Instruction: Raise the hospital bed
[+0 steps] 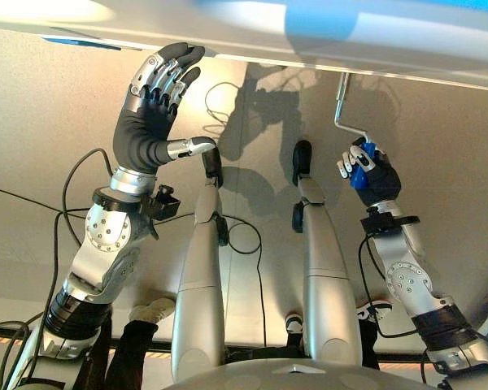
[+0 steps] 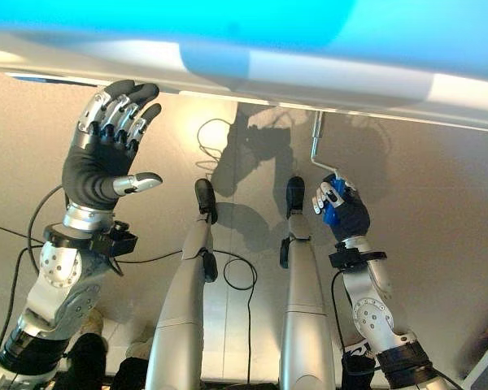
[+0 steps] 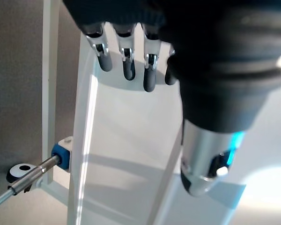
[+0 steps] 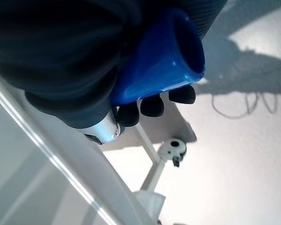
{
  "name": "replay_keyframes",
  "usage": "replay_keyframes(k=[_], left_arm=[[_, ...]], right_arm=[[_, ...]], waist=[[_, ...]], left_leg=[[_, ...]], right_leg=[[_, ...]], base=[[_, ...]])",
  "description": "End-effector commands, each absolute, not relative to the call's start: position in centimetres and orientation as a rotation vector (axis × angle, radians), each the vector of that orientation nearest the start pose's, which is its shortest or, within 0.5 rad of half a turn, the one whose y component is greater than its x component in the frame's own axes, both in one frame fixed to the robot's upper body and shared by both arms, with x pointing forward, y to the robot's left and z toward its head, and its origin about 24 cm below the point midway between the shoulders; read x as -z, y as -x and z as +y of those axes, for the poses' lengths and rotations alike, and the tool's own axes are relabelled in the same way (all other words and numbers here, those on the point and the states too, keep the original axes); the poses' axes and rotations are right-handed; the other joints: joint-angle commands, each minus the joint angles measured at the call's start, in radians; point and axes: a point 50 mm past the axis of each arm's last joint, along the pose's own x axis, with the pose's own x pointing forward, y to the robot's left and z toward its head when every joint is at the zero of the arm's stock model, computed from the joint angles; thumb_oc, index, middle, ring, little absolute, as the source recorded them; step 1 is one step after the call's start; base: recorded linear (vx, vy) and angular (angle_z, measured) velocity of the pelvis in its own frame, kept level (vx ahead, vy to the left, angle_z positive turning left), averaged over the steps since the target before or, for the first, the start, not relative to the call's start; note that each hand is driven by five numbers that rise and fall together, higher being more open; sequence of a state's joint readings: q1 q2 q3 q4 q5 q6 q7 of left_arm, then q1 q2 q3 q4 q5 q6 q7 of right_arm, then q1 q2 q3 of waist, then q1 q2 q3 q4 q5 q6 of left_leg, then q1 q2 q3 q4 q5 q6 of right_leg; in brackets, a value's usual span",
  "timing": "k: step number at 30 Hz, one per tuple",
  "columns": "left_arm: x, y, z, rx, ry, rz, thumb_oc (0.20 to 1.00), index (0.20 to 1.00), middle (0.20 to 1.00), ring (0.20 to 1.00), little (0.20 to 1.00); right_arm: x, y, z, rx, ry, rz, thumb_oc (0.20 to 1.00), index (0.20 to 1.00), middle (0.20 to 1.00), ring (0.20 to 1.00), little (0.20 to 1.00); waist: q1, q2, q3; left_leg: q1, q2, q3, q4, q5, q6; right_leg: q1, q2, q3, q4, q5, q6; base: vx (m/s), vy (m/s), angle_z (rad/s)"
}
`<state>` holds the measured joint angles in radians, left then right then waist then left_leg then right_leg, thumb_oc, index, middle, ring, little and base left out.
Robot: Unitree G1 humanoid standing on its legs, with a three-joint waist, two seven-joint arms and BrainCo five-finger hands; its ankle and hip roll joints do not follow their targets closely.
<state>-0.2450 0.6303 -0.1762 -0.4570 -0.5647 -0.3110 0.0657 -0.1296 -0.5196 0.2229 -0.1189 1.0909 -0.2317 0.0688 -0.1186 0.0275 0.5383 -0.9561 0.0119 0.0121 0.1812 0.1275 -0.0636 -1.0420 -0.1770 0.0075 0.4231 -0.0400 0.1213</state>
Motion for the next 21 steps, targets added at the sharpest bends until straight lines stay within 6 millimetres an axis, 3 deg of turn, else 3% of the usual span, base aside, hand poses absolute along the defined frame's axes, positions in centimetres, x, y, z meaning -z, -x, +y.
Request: replay_keyframes(k=[1,2,6,11,16,21], left_arm=[[-24.4,-21.5,14.8,0.523,0.046,-0.954,1.000,1.000,1.000,1.000,1.000],[-24.3,-21.7,14.2,0.543,0.083,-0.951,1.000,1.000,1.000,1.000,1.000],[-24.4,-22.1,12.9,0.587,0.122,-0.945,1.000,1.000,1.000,1.000,1.000],[-24.7,-22.6,11.7,0.626,0.139,-0.945,1.000,1.000,1.000,1.000,1.000],[-24.6,-22.8,11.2,0.630,0.167,-0.939,1.000,1.000,1.000,1.000,1.000],[-24.6,-22.8,11.0,0.635,0.220,-0.936,1.000,1.000,1.000,1.000,1.000]], right_arm=[[-18.8,-24.0,-16.4,-0.593,-0.631,-0.651,0.200,0.200,0.200,0.200,0.200],[-19.1,-24.6,-14.5,-0.662,-0.681,-0.640,0.200,0.200,0.200,0.200,0.200],[-20.1,-25.3,-10.5,-0.815,-0.681,-0.605,0.200,0.200,0.200,0.200,0.200],[-21.2,-26.8,-6.0,-0.951,-0.534,-0.553,0.200,0.200,0.200,0.200,0.200],[-22.0,-28.3,-4.2,-0.951,-0.445,-0.544,0.200,0.200,0.200,0.200,0.200],[-22.1,-31.3,-1.9,-0.844,-0.340,-0.497,0.200,0.200,0.200,0.200,0.200]], waist=[[-0.010,-0.025,-0.018],[-0.002,-0.021,-0.018],[0.015,-0.013,-0.018],[0.046,0.002,-0.018],[0.066,0.015,-0.018],[0.098,0.035,-0.018]], left_leg=[[0.017,-0.013,0.023,0.135,-0.116,0.023],[0.018,-0.014,0.022,0.136,-0.115,0.024],[0.023,-0.015,0.022,0.132,-0.112,0.025],[0.026,-0.019,0.013,0.126,-0.107,0.024],[0.029,-0.021,0.010,0.124,-0.107,0.025],[0.027,-0.023,0.006,0.128,-0.107,0.025]], right_leg=[[0.056,0.052,-0.053,-0.117,0.120,0.023],[0.057,0.051,-0.054,-0.116,0.122,0.022],[0.064,0.048,-0.059,-0.120,0.124,0.020],[0.073,0.042,-0.067,-0.126,0.127,0.019],[0.074,0.038,-0.072,-0.126,0.127,0.019],[0.074,0.033,-0.078,-0.126,0.127,0.017]], base=[[0.00,0.000,0.00],[0.00,0.000,0.00],[0.00,0.000,0.00],[0.00,0.000,0.00],[0.00,0.000,0.00],[0.00,0.000,0.00]])
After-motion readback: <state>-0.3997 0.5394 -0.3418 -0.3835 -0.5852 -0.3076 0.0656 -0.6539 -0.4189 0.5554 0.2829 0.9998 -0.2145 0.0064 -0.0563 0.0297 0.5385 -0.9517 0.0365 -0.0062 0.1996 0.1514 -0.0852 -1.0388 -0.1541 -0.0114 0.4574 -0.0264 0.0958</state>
